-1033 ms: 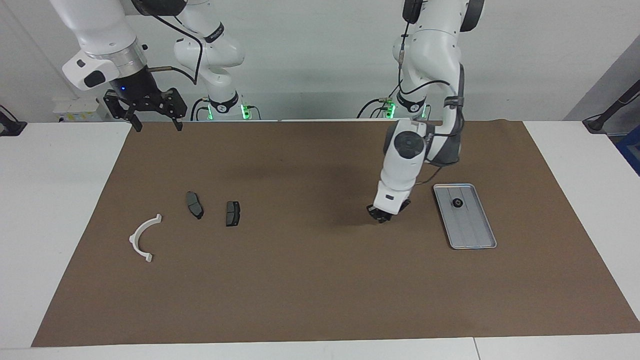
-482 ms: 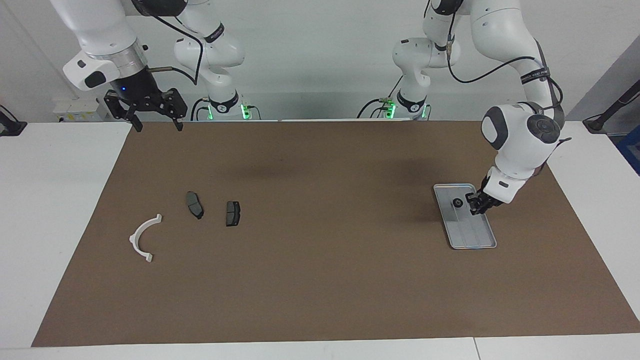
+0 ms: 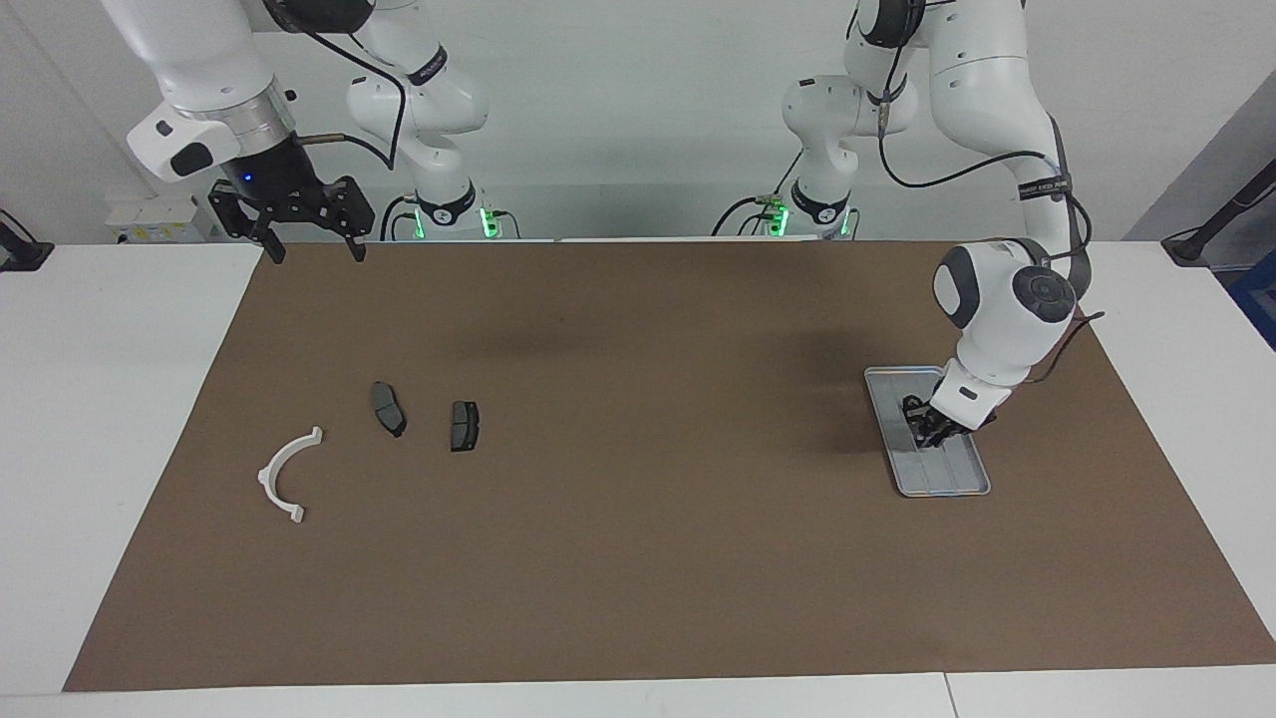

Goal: Pick bearing gear from pile to tray

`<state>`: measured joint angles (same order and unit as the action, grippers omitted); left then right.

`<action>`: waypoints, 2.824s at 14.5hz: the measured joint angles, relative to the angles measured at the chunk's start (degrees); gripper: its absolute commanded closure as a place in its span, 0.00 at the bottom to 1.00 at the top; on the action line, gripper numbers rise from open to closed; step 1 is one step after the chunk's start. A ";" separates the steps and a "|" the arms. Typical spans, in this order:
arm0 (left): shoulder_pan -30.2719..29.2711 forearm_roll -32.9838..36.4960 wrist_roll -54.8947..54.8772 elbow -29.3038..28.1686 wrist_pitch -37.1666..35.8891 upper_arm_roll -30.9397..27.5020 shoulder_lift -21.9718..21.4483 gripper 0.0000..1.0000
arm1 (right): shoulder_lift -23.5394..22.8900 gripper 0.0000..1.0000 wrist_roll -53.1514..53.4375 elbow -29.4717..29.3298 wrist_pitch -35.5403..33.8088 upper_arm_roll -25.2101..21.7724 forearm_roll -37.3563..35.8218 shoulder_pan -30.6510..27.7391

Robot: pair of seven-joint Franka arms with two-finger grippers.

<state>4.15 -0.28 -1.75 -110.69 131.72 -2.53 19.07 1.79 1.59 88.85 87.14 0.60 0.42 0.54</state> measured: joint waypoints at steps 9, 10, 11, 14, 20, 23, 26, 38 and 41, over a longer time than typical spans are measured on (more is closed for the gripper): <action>-0.15 0.00 -3.09 -0.02 1.84 -0.42 1.50 1.00 | 0.01 0.00 0.00 0.00 0.00 -0.03 0.00 0.00; -0.20 0.00 -3.46 -0.03 1.84 -0.48 1.54 1.00 | 0.01 0.00 0.00 0.00 0.00 -0.03 0.00 0.00; -0.31 0.00 -3.72 -0.05 1.85 -0.52 1.54 1.00 | 0.01 0.00 0.00 0.00 0.00 -0.03 0.00 0.00; -0.66 0.00 -3.98 -0.50 2.11 -0.53 1.54 0.99 | 0.02 0.00 0.00 0.00 0.00 -0.03 0.00 0.00; -0.73 0.01 -4.14 -2.02 4.32 -0.63 1.22 0.00 | 0.06 0.00 0.00 0.00 0.00 -0.03 0.00 0.00; -0.86 0.00 -4.19 -1.35 3.31 -0.75 1.00 0.00 | 0.07 0.00 0.00 0.00 0.00 -0.03 0.00 0.02; -1.20 -0.01 -4.19 4.17 -6.43 -0.85 -1.51 0.00 | 0.07 0.00 -0.01 0.00 0.00 -0.03 0.00 0.03; -2.39 -1.15 -2.53 7.88 -29.12 -1.03 -19.87 0.00 | 0.07 0.00 -0.02 0.00 0.00 -0.03 0.00 0.03; -2.33 -1.15 -2.39 7.75 -29.21 -1.00 -19.88 0.00 | 0.09 0.00 -0.03 0.00 0.00 -0.03 0.00 0.04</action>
<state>1.82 -1.43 -4.14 -102.94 102.51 -3.53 -0.81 1.88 1.56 88.85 87.14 0.57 0.41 0.58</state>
